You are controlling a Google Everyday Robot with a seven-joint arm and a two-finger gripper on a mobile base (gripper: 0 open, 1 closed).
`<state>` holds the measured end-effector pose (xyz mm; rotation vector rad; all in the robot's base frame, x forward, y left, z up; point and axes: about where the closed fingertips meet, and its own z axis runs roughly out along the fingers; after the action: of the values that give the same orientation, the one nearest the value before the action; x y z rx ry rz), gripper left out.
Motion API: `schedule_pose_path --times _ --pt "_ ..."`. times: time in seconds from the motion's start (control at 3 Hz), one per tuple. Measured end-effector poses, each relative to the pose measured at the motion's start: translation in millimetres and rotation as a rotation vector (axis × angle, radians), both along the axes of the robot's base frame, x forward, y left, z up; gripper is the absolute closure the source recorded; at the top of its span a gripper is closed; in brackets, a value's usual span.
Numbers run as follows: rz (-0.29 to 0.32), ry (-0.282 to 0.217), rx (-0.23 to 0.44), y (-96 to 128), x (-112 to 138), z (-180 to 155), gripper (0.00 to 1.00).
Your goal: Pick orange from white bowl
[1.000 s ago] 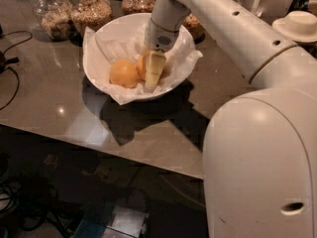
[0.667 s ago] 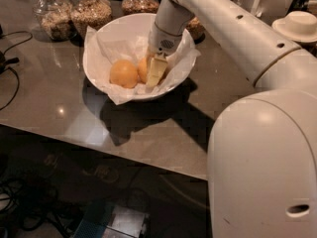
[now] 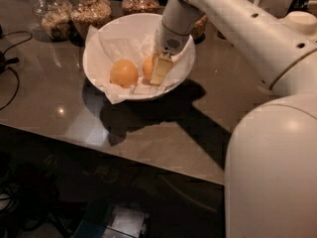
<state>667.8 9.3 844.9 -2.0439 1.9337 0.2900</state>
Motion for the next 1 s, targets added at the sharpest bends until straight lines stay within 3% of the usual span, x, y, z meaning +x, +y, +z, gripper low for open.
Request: schedule_pose_path --times 0.33,0.67,1.0 --pt "-0.017 -0.043 0.014 -6.4 -8.0 14.0 0.85" --pt "-0.004 -0.103 0.040 -5.8 -15.1 37.0 0.62" --pt "0.017 -0.131 0.076 -3.9 -21.5 53.1 0.38"
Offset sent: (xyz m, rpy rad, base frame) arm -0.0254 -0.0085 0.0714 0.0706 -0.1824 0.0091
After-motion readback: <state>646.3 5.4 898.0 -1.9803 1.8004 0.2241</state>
